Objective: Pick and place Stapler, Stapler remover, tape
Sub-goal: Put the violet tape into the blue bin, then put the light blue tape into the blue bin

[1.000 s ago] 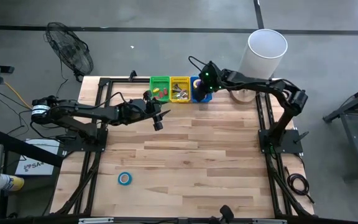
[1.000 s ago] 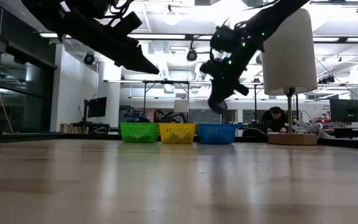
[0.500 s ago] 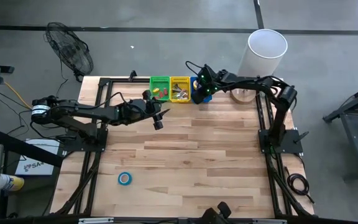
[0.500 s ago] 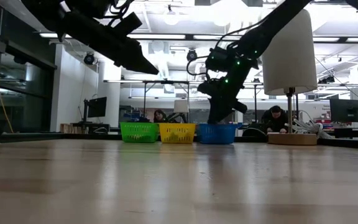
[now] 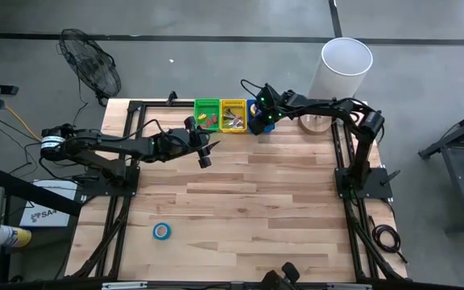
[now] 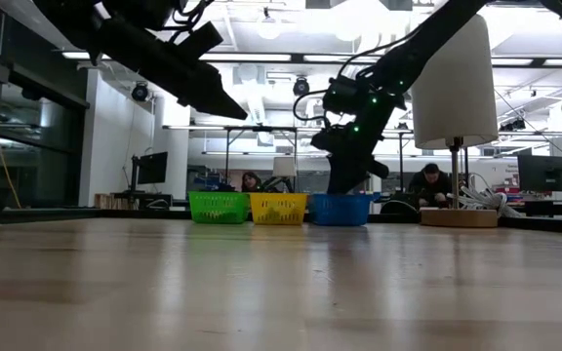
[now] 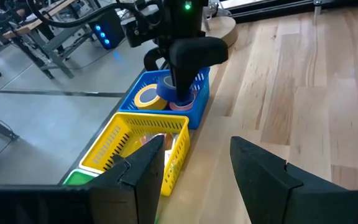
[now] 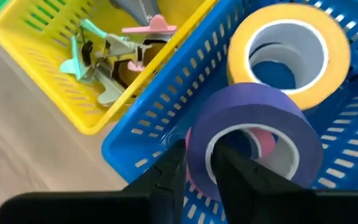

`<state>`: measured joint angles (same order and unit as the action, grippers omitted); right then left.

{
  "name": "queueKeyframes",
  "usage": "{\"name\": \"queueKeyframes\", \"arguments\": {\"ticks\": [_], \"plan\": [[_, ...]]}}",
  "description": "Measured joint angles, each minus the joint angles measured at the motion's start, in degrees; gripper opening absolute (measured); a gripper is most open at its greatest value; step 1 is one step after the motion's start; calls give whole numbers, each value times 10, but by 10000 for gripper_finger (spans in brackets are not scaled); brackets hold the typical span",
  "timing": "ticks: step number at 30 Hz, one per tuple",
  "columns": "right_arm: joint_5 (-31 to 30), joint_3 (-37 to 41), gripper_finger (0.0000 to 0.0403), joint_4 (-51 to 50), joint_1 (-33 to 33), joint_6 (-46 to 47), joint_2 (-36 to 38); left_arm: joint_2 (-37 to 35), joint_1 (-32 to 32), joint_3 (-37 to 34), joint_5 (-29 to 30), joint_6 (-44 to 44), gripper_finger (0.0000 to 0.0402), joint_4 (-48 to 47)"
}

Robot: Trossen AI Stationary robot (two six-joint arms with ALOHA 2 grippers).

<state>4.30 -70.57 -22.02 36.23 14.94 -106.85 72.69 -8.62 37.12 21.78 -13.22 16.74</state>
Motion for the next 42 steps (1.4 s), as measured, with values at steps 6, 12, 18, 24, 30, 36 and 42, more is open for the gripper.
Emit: {"name": "queueKeyframes", "arguments": {"ticks": [6, 12, 18, 24, 30, 36, 42], "plan": [[5, 0, 73, -29, 0, -9, 1, 0, 0, 0, 0, 0, 179, -3], [6, 0, 74, -47, -2, -10, 4, 0, 0, 0, 0, 0, 179, -3], [1, 0, 85, -53, -7, -23, 26, 0, 0, 0, 0, 0, 179, -3], [-7, 0, 135, -63, -15, -30, 52, 0, 0, 0, 0, 0, 179, -4], [-9, 0, 172, -94, -28, -30, 84, -1, 0, 0, 10, 0, 179, -15], [-82, 2, 177, -145, -75, -30, 132, -28, 0, 0, 33, 3, 179, -66], [-188, 3, 177, -159, -161, -21, 171, -77, 0, 0, 28, 35, 179, -144]]}}
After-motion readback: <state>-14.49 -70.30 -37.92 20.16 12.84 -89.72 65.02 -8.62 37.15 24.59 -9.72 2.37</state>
